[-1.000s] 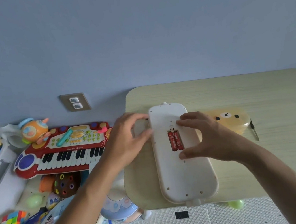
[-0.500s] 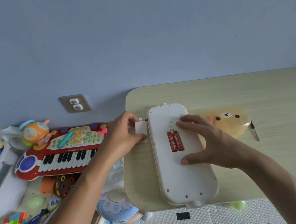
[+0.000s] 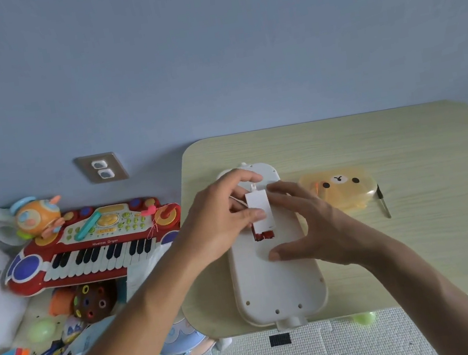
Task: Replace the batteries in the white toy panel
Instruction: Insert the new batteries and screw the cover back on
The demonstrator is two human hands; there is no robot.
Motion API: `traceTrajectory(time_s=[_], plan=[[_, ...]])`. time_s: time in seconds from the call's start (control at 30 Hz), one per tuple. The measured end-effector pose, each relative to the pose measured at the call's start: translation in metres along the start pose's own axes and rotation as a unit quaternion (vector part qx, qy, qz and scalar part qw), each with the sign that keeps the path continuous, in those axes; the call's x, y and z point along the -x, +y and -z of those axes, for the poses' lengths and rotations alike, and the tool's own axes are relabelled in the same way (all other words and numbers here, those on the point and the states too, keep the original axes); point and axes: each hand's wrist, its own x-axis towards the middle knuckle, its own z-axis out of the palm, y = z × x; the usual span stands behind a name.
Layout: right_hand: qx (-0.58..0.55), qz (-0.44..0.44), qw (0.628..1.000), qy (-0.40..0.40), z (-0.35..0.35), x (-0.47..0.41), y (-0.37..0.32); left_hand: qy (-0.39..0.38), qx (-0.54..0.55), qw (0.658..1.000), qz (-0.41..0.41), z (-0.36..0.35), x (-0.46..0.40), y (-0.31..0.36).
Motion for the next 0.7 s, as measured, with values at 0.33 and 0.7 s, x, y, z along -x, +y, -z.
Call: traceTrajectory(time_s=[0.33, 0.7], plan=[[0.001, 0.003, 1.000, 0.003, -0.0013, 0.0000, 0.0051, -0.026, -0.031, 0.999, -0.004, 0.0010, 0.0034, -0.0013], [0.014, -0.008, 1.000, 0.002, -0.0008, -0.0003, 0.0020, -0.025, -0.001, 1.000, -0.003, 0.0009, 0.0026, -0.0057]])
